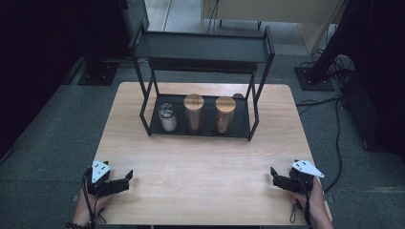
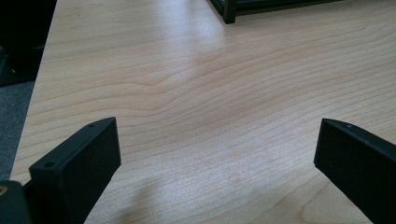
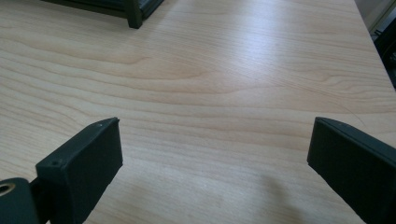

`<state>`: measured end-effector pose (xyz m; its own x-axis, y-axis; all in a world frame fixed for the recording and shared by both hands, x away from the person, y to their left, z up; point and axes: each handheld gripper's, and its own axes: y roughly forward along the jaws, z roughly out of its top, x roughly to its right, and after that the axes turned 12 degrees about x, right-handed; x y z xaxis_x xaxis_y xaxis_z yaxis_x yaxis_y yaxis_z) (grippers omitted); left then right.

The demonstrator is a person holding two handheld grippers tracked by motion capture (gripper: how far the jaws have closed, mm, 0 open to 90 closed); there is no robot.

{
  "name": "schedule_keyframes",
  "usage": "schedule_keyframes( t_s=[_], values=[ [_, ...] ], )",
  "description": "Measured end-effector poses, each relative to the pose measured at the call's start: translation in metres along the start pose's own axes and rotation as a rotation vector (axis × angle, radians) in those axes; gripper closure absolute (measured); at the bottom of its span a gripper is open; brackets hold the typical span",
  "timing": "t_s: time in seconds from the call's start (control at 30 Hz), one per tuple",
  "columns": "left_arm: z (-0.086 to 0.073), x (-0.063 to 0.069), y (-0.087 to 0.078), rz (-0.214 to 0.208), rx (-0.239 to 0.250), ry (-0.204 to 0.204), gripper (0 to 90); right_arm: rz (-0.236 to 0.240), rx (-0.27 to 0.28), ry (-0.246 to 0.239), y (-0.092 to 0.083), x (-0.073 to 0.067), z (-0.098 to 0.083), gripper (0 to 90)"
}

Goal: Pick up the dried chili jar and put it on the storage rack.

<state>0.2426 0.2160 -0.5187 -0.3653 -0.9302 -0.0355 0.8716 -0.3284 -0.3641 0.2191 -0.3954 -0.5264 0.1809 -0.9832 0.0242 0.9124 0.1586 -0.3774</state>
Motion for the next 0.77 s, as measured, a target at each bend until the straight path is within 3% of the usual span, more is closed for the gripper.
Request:
schedule_keyframes(
  t_s=[0.5,0.6,0.77],
  values=[
    [0.0,0.001,0.0,0.009,0.0,0.003,0.8,-0.026,0.002,0.001,-0.013,0.014,-0.006,3.1],
    [-0.001,0.004,-0.004,0.04,0.059,0.042,0.8,-0.017,-0.007,0.001,-0.016,0.016,-0.006,3.6],
    [0.001,0.006,-0.002,0.077,0.058,0.052,0.8,-0.003,-0.017,-0.032,-0.027,0.017,0.0,4.0]
  ],
)
